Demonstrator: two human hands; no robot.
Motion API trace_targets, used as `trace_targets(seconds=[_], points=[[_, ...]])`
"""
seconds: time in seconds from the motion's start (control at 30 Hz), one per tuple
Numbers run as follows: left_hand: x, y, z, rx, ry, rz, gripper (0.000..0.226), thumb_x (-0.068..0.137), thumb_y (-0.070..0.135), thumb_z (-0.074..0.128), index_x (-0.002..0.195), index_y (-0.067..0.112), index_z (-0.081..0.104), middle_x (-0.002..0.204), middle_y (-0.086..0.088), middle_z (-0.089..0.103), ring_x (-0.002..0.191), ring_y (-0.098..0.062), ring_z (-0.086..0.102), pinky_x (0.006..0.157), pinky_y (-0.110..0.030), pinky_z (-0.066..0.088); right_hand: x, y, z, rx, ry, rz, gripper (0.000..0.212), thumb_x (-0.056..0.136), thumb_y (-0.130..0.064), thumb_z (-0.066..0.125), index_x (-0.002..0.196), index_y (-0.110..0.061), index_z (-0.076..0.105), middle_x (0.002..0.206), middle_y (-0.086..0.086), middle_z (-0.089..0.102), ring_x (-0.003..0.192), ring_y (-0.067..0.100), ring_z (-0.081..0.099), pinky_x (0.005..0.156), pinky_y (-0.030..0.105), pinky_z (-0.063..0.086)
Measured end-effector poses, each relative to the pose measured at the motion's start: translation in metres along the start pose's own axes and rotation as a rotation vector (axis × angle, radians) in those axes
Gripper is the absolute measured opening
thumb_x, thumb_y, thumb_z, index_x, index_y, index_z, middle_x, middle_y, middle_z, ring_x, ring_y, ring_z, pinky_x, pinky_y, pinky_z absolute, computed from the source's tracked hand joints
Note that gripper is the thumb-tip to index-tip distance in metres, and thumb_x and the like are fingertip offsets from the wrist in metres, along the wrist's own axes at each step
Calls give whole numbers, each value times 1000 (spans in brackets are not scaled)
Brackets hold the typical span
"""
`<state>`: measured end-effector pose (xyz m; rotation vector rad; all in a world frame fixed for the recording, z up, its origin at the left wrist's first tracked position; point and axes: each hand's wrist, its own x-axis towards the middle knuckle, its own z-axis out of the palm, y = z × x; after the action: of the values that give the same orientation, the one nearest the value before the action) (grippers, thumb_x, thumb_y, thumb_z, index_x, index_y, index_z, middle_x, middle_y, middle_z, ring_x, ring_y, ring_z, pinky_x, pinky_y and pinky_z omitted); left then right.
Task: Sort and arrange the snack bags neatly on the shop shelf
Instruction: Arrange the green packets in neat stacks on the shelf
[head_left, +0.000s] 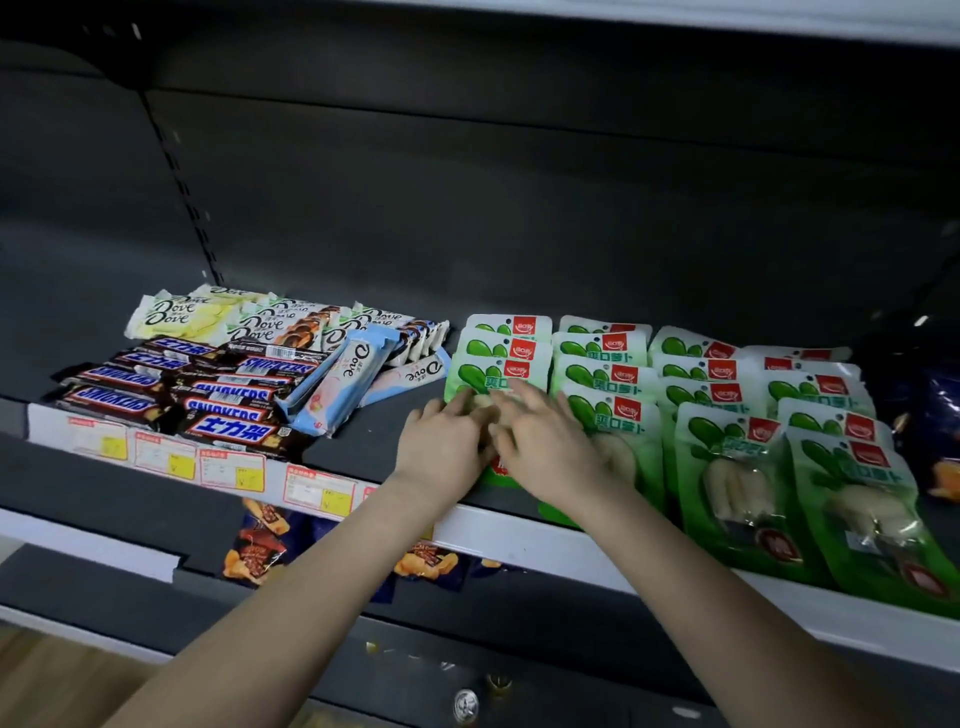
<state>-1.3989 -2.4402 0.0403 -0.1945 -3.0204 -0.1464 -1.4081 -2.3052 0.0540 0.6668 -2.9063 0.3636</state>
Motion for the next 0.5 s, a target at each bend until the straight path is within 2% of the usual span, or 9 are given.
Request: trace_targets(seconds=[0.13,0.23,0.33,0.5], points=[[-3,5,4,-44,-31,-49,50,95,22,39,144,25,32,157,-8,18,125,-37,38,103,-41,32,-7,-5,16,17,-164,74,54,101,-37,25,151,-18,14,158,-2,14,142,17,18,116,35,6],[1,1,7,-107,-85,-17,53,96,16,37,147,26,26,158,-11,11,137,-36,29,113,-40,26,-12,-7,25,-24,-132,80,55,102,-39,20,151,-14,11,158,2,12,143,14,16,117,34,5],[9,-3,9,-203,-105,14,55,95,12,38,147,28,28,158,-12,9,142,-37,18,117,-40,18,-12,-9,30,-92,-94,92,57,102,-40,17,150,-10,13,158,5,14,143,14,17,116,37,2],[19,-11,7,-258,-133,66,51,95,19,47,143,31,36,158,-11,11,141,-38,20,117,-41,14,-13,-7,33,-75,-128,124,58,101,-38,20,150,-9,9,159,5,6,144,14,11,116,42,-6]])
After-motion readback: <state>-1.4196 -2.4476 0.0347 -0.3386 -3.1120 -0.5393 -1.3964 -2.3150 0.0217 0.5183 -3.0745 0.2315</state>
